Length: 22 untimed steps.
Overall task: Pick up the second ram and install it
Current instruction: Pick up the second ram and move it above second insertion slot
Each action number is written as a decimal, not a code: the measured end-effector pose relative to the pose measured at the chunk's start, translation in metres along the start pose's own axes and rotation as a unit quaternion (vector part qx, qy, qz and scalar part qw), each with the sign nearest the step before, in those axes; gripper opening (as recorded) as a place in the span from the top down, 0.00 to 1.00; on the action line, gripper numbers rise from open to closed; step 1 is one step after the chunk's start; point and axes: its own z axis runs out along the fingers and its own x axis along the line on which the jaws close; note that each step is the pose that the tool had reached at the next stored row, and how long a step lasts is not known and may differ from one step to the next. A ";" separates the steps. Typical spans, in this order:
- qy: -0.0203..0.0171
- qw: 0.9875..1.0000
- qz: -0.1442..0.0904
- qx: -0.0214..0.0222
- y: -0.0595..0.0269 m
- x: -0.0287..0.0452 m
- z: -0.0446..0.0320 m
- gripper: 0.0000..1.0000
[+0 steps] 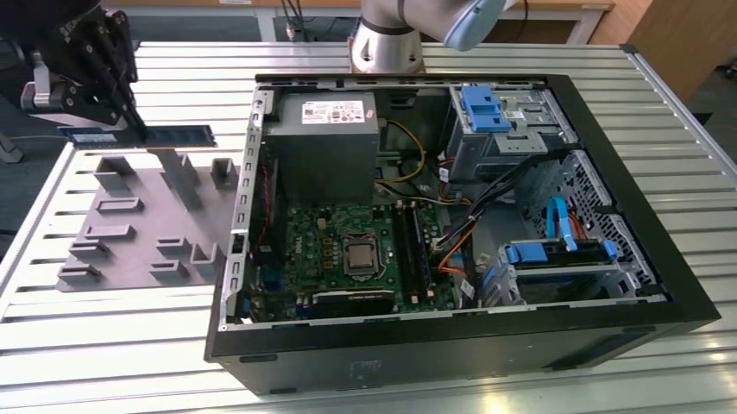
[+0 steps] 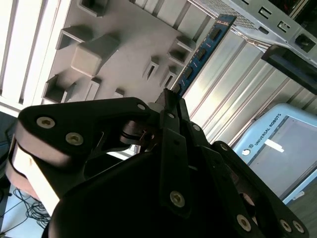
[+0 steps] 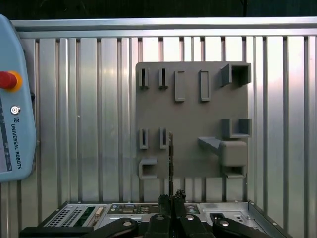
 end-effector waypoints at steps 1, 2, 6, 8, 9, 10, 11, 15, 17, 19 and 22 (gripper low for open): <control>0.000 1.000 0.000 0.000 -0.0014 0.0000 0.0000 0.86; 0.000 1.000 0.000 0.000 -0.0028 0.0000 0.0000 0.86; 0.000 1.000 0.000 0.000 -0.0085 -0.0002 0.0002 0.86; 0.000 1.000 0.000 0.000 -0.0115 -0.0003 0.0002 0.86; 0.000 1.000 0.000 0.000 -0.0130 -0.0003 0.0002 0.86; 0.000 1.000 0.000 0.000 -0.0145 -0.0004 0.0002 0.86; 0.000 1.000 0.000 0.000 -0.0160 -0.0004 0.0003 0.86; 0.000 1.000 0.000 0.000 -0.0219 -0.0006 0.0004 0.86; 0.000 1.000 0.000 0.000 -0.0250 -0.0006 0.0005 0.86; 0.000 1.000 0.000 0.000 -0.0278 -0.0007 0.0005 0.86; 0.000 1.000 0.000 0.000 -0.0321 -0.0008 0.0006 0.86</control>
